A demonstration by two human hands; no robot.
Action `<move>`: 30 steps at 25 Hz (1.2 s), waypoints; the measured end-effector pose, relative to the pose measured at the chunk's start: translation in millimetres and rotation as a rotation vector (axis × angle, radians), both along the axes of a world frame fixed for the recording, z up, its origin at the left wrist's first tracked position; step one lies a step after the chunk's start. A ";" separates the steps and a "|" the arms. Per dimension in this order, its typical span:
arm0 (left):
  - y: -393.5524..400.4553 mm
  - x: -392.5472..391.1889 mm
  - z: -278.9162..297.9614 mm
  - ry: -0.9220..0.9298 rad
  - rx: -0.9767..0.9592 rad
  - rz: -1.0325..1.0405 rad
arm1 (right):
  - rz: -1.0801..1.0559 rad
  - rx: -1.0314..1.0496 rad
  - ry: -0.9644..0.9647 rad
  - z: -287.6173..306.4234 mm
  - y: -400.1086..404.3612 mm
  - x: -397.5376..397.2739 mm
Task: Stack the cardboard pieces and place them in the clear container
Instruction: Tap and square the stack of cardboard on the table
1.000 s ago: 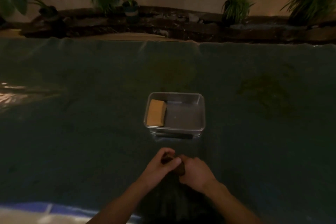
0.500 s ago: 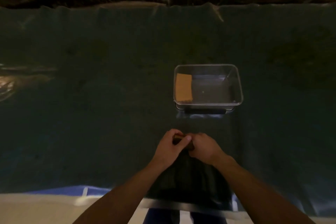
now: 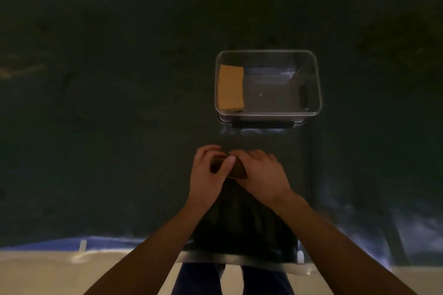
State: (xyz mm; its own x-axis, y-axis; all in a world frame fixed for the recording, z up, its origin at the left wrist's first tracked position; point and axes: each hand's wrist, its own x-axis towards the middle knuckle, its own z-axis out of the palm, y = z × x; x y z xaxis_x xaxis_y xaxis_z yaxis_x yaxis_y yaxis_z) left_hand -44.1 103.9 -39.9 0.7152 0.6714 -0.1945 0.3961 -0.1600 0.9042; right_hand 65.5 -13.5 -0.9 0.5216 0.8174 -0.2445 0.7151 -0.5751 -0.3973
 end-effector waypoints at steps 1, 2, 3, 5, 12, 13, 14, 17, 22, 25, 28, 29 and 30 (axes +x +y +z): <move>0.4 0.9 -4.7 0.011 0.044 -0.014 | -0.008 -0.010 -0.050 -3.7 -3.7 -4.5; 0.6 0.5 -10.0 0.025 0.094 -0.041 | -0.014 -0.045 -0.071 -8.0 -7.1 -9.2; 0.2 -0.8 -15.5 0.039 0.152 -0.071 | -0.028 -0.078 -0.056 -12.5 -9.8 -13.2; 0.6 -1.3 -23.6 0.063 0.239 -0.096 | -0.088 -0.083 -0.021 -19.6 -13.8 -17.6; -3.1 17.2 -20.0 0.135 0.241 0.000 | -0.213 -0.089 -0.154 -24.4 -3.7 -29.0; -5.3 17.2 -20.5 0.122 0.233 0.024 | -0.207 -0.096 -0.154 -24.8 -2.0 -28.4; -7.2 18.4 -19.9 0.108 0.213 0.061 | -0.194 -0.110 -0.149 -25.6 -1.5 -26.9; -13.4 28.3 -11.8 0.083 0.083 0.213 | -0.185 -0.132 -0.148 -25.8 -1.6 -20.6; 6.3 4.6 -18.1 -0.026 -0.024 0.143 | -0.173 -0.099 -0.166 -25.3 -3.3 -22.4; 38.6 -32.8 -29.3 -0.126 -0.064 0.264 | -0.185 -0.084 -0.167 -27.1 -3.8 -22.4; 54.4 -53.6 -32.4 -0.177 -0.074 0.367 | -0.199 -0.079 -0.169 -27.2 -3.3 -23.1; 51.8 -51.6 -31.5 -0.210 -0.110 0.402 | -0.202 -0.078 -0.170 -27.1 -3.0 -23.6; 43.5 -45.4 -28.9 -0.242 -0.155 0.421 | -0.204 -0.076 -0.168 -27.1 -2.5 -24.1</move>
